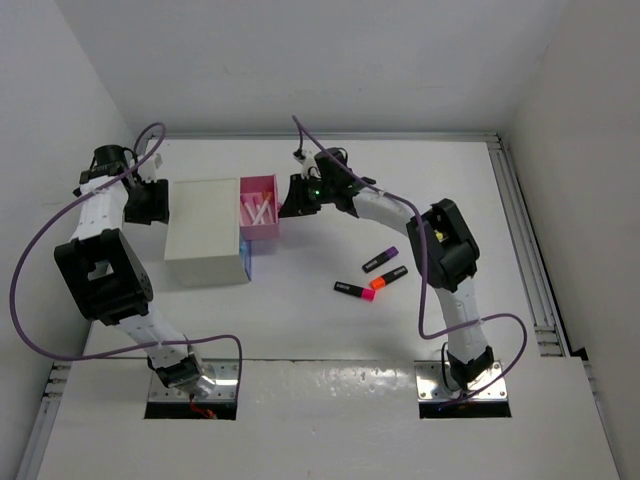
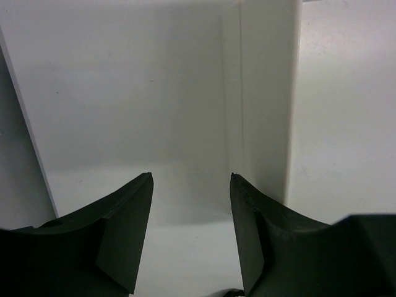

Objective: Sort the stationery into containers
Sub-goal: Close the drawer in the storage box, then open the drawer in the storage box.

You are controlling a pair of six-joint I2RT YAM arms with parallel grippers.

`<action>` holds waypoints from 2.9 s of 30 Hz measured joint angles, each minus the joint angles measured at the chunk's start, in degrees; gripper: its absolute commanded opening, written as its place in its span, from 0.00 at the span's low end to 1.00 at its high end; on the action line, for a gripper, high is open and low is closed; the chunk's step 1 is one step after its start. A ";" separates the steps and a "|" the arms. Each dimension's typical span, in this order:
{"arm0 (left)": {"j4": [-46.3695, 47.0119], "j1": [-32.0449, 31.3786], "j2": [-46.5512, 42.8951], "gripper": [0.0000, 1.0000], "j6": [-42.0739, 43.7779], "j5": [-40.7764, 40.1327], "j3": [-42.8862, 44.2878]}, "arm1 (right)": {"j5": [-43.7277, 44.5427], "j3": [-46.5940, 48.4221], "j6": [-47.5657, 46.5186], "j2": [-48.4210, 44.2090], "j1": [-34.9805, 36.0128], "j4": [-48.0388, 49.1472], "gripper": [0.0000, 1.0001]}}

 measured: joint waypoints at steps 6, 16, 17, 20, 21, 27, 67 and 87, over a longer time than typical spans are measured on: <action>0.94 0.07 0.11 0.59 0.00 0.31 -0.63 | -0.35 2.05 1.53 2.10 2.05 2.27 0.21; 1.44 0.07 0.57 0.59 0.20 0.70 -0.63 | -0.57 6.84 3.63 6.34 5.77 5.11 0.21; 1.51 0.07 0.68 0.59 0.20 0.72 -0.63 | -0.70 7.54 3.98 6.93 5.95 5.53 0.22; 1.55 0.02 0.90 0.59 0.20 0.87 -0.63 | -0.83 9.05 4.85 8.59 6.34 6.78 0.22; 1.60 0.02 0.98 0.59 0.20 0.90 -0.63 | -0.85 9.25 5.20 8.94 6.45 7.06 0.22; 1.66 -0.46 1.57 0.58 0.20 0.68 -0.59 | -0.94 9.49 6.36 9.62 6.73 7.80 0.24; 13.22 -1.20 -14.60 0.60 2.71 10.40 10.91 | -7.76 -11.87 10.80 -10.34 2.89 11.15 0.24; -2.82 -12.57 -26.80 0.59 12.90 18.10 -7.58 | -11.91 -16.26 29.49 -3.06 10.47 23.23 0.30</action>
